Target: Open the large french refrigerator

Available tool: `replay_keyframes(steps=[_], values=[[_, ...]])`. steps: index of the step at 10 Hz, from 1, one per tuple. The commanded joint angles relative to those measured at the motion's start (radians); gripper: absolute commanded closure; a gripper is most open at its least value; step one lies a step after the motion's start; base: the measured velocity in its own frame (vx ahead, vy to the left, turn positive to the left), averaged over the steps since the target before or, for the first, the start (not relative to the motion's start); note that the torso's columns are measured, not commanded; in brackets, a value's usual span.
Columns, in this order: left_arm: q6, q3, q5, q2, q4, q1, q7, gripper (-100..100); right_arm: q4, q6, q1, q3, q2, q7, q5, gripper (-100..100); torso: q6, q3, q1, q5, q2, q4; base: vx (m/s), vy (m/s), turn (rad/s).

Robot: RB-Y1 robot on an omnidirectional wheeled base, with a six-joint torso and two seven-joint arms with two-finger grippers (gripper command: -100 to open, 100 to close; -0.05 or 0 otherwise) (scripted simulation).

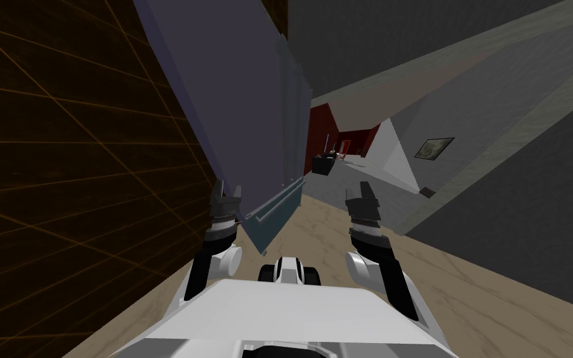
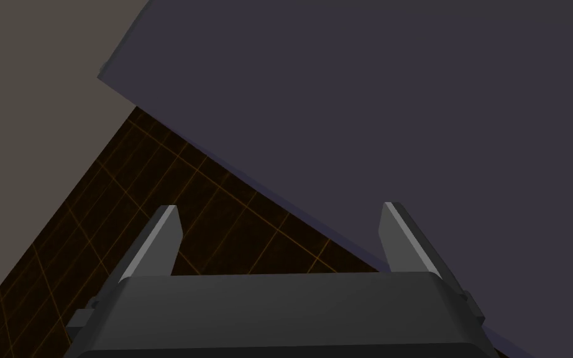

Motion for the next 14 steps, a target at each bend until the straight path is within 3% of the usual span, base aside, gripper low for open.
replay_keyframes(steps=[1,7,10,14], values=[[-0.010,0.003,0.010,0.045,0.058,-0.015,0.014,-100,0.000,0.000,0.000,0.000,0.000,0.000,0.000,0,0.000,-0.020,0.000,0.000,0.009,0.010,0.010,-0.020,0.003],[-0.049,0.004,0.037,0.106,0.235,-0.055,0.054,-100,0.000,0.000,0.000,0.000,0.000,0.000,0.000,0,0.000,-0.025,0.000,0.000,0.013,0.014,0.014,-0.025,0.005],[-0.057,0.004,0.043,0.112,0.287,-0.064,0.063,-100,0.000,0.000,0.000,0.000,0.000,0.000,0.000,0,0.000,-0.025,0.000,0.000,0.014,0.014,0.008,-0.020,0.004],[-0.082,0.004,0.062,0.129,0.410,-0.091,0.090,-100,0.000,0.000,0.000,0.000,0.000,0.000,0.000,0,0.000,-0.025,0.000,0.000,0.013,0.014,0.011,-0.022,0.005]])
